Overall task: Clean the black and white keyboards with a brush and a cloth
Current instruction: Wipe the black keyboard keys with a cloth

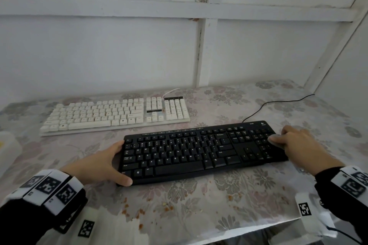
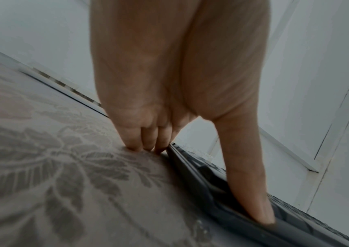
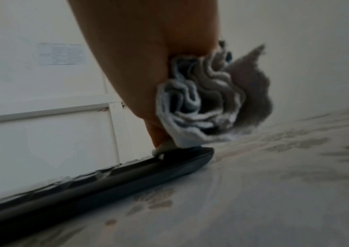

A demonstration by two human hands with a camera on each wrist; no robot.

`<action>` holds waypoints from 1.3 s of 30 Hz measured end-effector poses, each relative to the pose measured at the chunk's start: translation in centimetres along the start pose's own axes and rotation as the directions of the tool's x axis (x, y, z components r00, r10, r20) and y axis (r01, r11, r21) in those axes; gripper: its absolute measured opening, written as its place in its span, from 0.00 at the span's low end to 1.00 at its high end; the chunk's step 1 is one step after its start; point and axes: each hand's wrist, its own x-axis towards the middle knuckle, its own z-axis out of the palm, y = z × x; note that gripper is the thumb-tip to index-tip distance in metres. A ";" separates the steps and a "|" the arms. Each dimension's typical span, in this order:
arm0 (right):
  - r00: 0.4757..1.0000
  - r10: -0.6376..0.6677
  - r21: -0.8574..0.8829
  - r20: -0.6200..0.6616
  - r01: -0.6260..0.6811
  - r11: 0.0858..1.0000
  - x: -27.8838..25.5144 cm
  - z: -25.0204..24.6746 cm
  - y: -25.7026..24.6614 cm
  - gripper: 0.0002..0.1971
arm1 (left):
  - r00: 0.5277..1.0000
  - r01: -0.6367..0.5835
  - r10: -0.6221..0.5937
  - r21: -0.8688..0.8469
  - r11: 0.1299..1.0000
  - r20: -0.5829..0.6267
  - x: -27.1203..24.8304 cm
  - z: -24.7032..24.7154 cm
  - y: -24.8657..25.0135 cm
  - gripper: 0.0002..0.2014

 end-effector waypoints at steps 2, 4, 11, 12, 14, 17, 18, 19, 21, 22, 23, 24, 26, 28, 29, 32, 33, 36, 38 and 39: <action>1.000 0.014 0.040 -0.020 -0.013 0.999 0.1 0.1 0.1 0.15 | 1.000 0.000 0.000 0.003 1.000 0.002 0.0 0.0 0.0 0.78; 0.999 0.010 0.064 -0.041 -0.007 0.998 0.1 0.1 0.0 0.15 | 1.000 -0.005 0.005 0.005 1.000 0.003 0.0 0.0 0.1 0.78; 0.993 0.089 0.015 0.073 -0.090 0.996 -0.6 -1.4 1.3 0.16 | 1.000 0.024 -0.024 0.041 0.999 -0.002 0.0 0.0 0.1 0.77; 0.994 0.083 0.028 0.075 -0.085 0.996 -0.8 -1.8 1.2 0.16 | 1.000 0.021 -0.021 0.044 0.999 -0.001 0.0 0.0 0.2 0.77; 0.999 0.029 0.107 0.017 -0.031 0.994 -1.0 -2.0 0.8 0.15 | 1.000 0.017 -0.017 0.041 0.999 0.006 0.0 0.0 0.3 0.76; 0.993 -0.089 0.249 -0.080 0.107 0.963 -1.2 -1.0 -1.0 0.16 | 1.000 0.015 -0.016 0.036 0.999 0.007 0.0 0.0 0.4 0.77; 0.989 -0.125 0.237 -0.078 0.140 0.961 -1.2 -0.6 -1.5 0.15 | 1.000 0.019 -0.019 0.039 0.999 0.004 0.0 0.0 0.3 0.77; 0.986 -0.149 0.202 -0.074 0.161 0.966 -1.2 -0.2 -1.6 0.14 | 1.000 0.021 -0.022 0.044 0.999 0.001 0.0 0.0 0.2 0.77; 0.986 -0.154 0.125 -0.063 0.161 0.979 -1.2 0.0 -1.5 0.12 | 0.999 0.032 -0.032 0.056 0.998 -0.003 0.0 0.0 0.1 0.78; 0.988 -0.145 0.087 -0.054 0.150 0.985 -1.1 -0.1 -1.2 0.12 | 0.999 0.033 -0.032 0.060 0.998 -0.006 0.0 -0.1 0.1 0.78; 0.989 -0.142 0.065 -0.051 0.145 0.987 -1.0 -0.2 -0.8 0.12 | 0.999 0.035 -0.034 0.063 0.997 -0.006 0.0 -0.1 0.1 0.78; 0.989 -0.133 0.062 -0.060 0.137 0.989 -1.0 -0.4 -0.6 0.13 | 1.000 0.030 -0.029 0.064 0.998 -0.006 0.0 -0.1 0.2 0.78; 0.990 -0.100 0.091 -0.098 0.109 0.990 -0.7 -0.5 0.0 0.18 | 1.000 0.027 -0.027 0.068 0.997 -0.005 -0.1 0.0 0.4 0.78; 0.991 -0.090 0.074 -0.095 0.097 0.993 -0.4 -0.6 0.4 0.16 | 1.000 0.030 -0.030 0.063 0.998 0.006 -0.1 0.0 0.5 0.77; 0.992 -0.090 0.056 -0.085 0.095 0.994 -0.1 -0.8 0.4 0.14 | 0.999 0.031 -0.031 0.057 0.998 0.006 -0.1 0.0 0.5 0.76; 1.000 -0.014 -0.033 0.023 0.015 0.999 0.0 -1.8 0.5 0.15 | 0.999 0.031 -0.032 0.042 0.999 0.011 -0.2 0.1 0.8 0.75; 0.999 0.010 -0.028 0.043 -0.009 1.000 -0.1 -2.1 0.6 0.16 | 0.999 0.036 -0.036 0.028 0.999 0.012 -0.1 0.2 0.8 0.74; 0.998 -0.027 0.046 -0.048 0.029 0.999 -0.2 -1.9 0.4 0.16 | 0.999 0.044 -0.044 -0.013 0.999 -0.003 -0.1 0.3 0.7 0.66; 0.989 -0.106 0.163 -0.106 0.123 0.979 -0.5 -1.3 -0.8 0.18 | 0.999 0.044 -0.044 -0.001 0.999 0.001 -0.1 0.1 0.7 0.72; 0.982 -0.144 0.222 -0.125 0.169 0.960 -0.8 -1.0 -1.5 0.19 | 0.999 0.041 -0.041 0.000 0.999 0.007 -0.2 0.1 0.7 0.75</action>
